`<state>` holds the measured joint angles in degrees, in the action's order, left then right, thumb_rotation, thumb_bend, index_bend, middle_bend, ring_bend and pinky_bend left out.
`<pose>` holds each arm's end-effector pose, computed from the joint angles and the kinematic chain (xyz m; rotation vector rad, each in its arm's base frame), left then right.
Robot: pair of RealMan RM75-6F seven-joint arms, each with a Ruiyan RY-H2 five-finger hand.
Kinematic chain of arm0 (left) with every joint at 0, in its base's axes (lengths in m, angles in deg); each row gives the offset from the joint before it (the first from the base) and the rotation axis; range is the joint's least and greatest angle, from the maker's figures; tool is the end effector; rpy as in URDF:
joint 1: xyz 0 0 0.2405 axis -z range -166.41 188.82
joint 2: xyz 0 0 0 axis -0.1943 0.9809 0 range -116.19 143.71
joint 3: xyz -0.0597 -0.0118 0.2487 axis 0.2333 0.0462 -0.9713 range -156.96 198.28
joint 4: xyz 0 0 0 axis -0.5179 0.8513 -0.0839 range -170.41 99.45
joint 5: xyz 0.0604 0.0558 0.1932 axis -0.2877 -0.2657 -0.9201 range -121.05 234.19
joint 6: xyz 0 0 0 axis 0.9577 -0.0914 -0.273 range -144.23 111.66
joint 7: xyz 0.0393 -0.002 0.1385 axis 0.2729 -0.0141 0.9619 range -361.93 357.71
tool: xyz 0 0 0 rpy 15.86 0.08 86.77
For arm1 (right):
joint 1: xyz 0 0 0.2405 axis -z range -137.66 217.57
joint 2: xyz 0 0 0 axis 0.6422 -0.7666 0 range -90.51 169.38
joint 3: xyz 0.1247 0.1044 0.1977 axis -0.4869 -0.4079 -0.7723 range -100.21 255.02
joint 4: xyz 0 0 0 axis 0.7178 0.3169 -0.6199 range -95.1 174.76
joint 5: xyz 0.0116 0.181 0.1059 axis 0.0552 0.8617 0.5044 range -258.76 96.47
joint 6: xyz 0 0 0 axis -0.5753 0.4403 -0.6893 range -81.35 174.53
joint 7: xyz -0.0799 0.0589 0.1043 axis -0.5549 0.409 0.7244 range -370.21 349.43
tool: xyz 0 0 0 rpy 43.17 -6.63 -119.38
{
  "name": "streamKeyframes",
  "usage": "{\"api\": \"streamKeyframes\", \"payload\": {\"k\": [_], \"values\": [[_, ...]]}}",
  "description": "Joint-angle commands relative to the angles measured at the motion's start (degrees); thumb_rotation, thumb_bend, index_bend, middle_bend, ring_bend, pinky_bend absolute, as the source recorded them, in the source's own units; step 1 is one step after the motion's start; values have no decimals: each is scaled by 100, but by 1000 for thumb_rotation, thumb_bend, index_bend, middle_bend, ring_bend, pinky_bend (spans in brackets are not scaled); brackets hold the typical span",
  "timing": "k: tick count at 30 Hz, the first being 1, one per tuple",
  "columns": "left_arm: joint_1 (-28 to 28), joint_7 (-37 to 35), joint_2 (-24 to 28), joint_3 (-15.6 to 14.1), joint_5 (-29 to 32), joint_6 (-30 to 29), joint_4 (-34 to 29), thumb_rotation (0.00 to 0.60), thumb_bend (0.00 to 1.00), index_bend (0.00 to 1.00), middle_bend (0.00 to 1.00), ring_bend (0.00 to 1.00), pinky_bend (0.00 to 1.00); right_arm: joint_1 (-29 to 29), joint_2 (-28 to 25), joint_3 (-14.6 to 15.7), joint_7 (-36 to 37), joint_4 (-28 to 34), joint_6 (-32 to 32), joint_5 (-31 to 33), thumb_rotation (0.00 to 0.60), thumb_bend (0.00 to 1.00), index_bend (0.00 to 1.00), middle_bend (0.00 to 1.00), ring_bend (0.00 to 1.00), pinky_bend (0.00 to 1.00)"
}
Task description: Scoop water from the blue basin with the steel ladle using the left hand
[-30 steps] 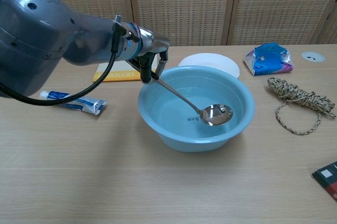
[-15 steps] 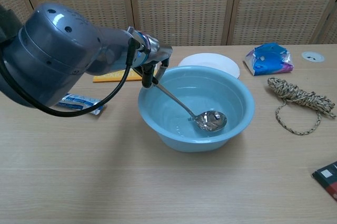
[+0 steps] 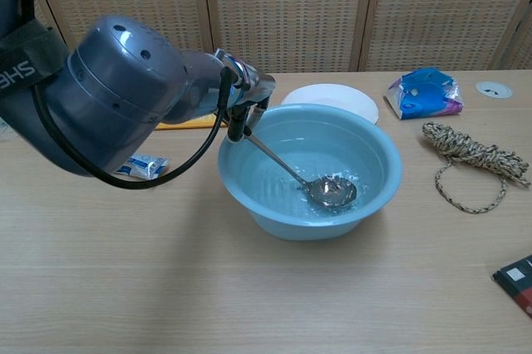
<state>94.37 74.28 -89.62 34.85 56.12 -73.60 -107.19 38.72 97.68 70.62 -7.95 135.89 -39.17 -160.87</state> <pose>0.0111 0.4003 -0.0878 -1.9801 -0.5605 -0.2894 -0.3232 -0.1736 0.2030 1.2120 -0.9211 0.8725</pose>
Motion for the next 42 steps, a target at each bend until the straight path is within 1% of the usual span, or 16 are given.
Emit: {"api": "streamKeyframes", "payload": {"k": [1, 5, 8, 15, 22, 29, 37, 39, 40, 42], "values": [[17, 43, 73, 60, 25, -67, -105, 600, 527, 1000, 977, 1000, 1000, -5, 4, 5, -11, 1, 14, 4, 600, 0, 0, 0, 0, 0], [17, 46, 210, 150, 47, -145, -281, 600, 527, 1000, 976, 1000, 1000, -11, 15, 11, -40, 11, 20, -2, 600, 0, 0, 0, 0, 0], [13, 58, 406, 244, 99, -265, -533, 600, 527, 1000, 977, 1000, 1000, -10, 20, 25, -57, 24, 10, -32, 600, 0, 0, 0, 0, 0], [41, 135, 754, 452, 418, -431, -1004, 600, 527, 1000, 977, 1000, 1000, -19, 34, 35, -113, 41, 13, -45, 600, 0, 0, 0, 0, 0], [107, 265, 1084, 540, 583, -600, -1384, 600, 528, 1000, 977, 1000, 1000, -30, 48, 28, -145, 37, 33, -12, 600, 0, 0, 0, 0, 0], [249, 577, 1427, 602, 896, -802, -1644, 600, 528, 1000, 977, 1000, 1000, -36, 57, 25, -178, 42, 41, 7, 600, 0, 0, 0, 0, 0], [407, 889, 1706, 695, 1205, -1015, -1876, 600, 527, 1000, 977, 1000, 1000, -32, 56, 18, -189, 55, 25, 19, 600, 0, 0, 0, 0, 0], [482, 1027, 1791, 751, 1378, -1113, -1958, 600, 527, 1000, 977, 1000, 1000, -36, 59, 16, -197, 52, 28, 19, 600, 0, 0, 0, 0, 0], [534, 1069, 1846, 844, 1479, -1158, -2023, 600, 527, 1000, 977, 1000, 1000, -38, 62, 21, -209, 53, 29, 10, 600, 0, 0, 0, 0, 0], [603, 1151, 1944, 941, 1608, -1243, -2140, 600, 527, 1000, 977, 1000, 1000, -37, 70, 29, -237, 62, 18, -7, 600, 0, 0, 0, 0, 0]]}}
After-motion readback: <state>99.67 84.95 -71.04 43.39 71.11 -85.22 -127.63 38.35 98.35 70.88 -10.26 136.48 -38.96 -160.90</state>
